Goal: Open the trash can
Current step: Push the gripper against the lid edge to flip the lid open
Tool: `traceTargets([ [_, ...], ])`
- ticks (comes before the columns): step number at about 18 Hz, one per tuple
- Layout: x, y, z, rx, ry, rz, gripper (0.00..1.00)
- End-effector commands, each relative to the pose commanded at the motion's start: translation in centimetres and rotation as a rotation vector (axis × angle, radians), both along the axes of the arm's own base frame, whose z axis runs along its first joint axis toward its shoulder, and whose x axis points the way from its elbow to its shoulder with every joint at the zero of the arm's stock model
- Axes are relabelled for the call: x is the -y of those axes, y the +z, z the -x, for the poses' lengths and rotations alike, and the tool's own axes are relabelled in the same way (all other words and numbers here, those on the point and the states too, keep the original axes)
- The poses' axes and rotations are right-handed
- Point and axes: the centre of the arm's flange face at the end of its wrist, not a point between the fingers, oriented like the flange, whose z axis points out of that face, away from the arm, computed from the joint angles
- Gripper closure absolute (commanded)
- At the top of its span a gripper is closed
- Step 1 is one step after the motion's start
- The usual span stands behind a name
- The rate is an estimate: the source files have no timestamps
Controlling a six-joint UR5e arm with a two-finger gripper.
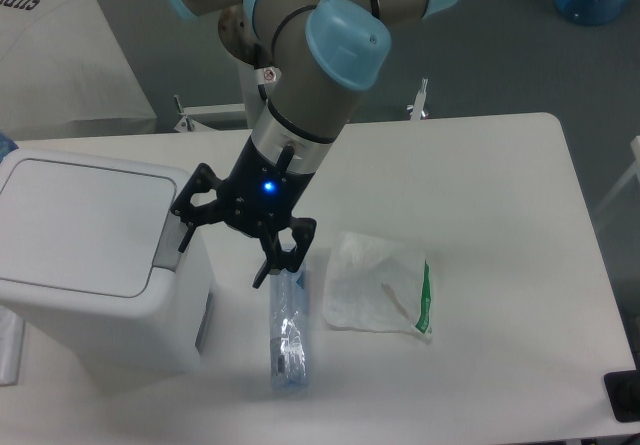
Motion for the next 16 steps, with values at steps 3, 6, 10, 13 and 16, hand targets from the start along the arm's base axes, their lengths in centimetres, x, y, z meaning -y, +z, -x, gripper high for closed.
traceTargets([
  [3, 0.2, 0.7, -0.2, 0.002, 0.011, -0.007, 0.00],
  [6, 0.2, 0.9, -0.5, 0.009, 0.021, -0.005, 0.00],
  [10, -0.4, 0.8, -1.4, 0.009, 0.005, -0.002, 0.00],
  [13, -0.6, 0.3, -1.2, -0.004, 0.003, -0.012, 0.00],
  [16, -0.7, 0.1, -1.1, -0.012, 0.001, -0.017, 0.00],
])
